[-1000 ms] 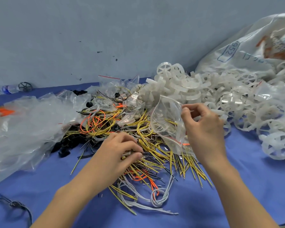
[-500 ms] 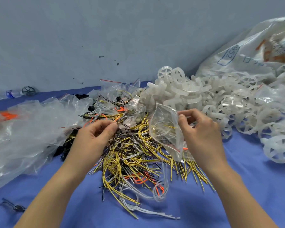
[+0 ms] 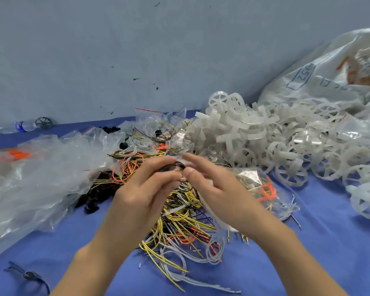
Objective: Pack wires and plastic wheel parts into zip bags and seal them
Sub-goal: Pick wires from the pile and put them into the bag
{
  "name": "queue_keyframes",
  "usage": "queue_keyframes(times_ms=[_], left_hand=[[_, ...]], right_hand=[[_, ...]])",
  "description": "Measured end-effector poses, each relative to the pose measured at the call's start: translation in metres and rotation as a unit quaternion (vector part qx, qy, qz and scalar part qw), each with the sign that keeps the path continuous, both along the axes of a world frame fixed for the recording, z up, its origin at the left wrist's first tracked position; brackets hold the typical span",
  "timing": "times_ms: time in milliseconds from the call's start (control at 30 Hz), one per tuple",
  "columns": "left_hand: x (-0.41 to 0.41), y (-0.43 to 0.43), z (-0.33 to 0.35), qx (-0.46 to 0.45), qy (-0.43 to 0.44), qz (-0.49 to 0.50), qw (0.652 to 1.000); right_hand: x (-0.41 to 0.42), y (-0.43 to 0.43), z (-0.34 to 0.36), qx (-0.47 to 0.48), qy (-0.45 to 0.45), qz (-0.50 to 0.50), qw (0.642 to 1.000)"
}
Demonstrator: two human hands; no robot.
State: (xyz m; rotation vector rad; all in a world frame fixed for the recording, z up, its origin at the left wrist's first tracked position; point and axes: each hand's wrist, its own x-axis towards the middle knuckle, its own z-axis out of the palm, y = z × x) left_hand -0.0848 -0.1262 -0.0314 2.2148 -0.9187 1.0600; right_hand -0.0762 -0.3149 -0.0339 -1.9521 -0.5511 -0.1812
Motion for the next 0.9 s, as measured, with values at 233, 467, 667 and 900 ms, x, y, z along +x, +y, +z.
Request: queue_keyframes(times_ms=[233,467,667,900], left_hand=[[-0.001,-0.002,-0.013,-0.055,0.068,-0.034,0.996],[-0.002,-0.030,-0.017,-0.160,0.368,-0.186,0.897],[-0.003,-0.015,-0.005,-0.256,0.360,-0.139,0.886],[-0.003,0.009,0.028,-0.411,0.457,-0.342,0.711]], right_hand=[[0.002,-0.010,0.006,0.067,0.018,0.030,0.997],[-0.007,0.000,0.031,0.073,-0.087,0.010,0.993],[-0.011,0.006,0.046,0.046,-0.087,0.050,0.994],[-0.018,0.018,0.051,-0.072,-0.105,0.064,0.990]])
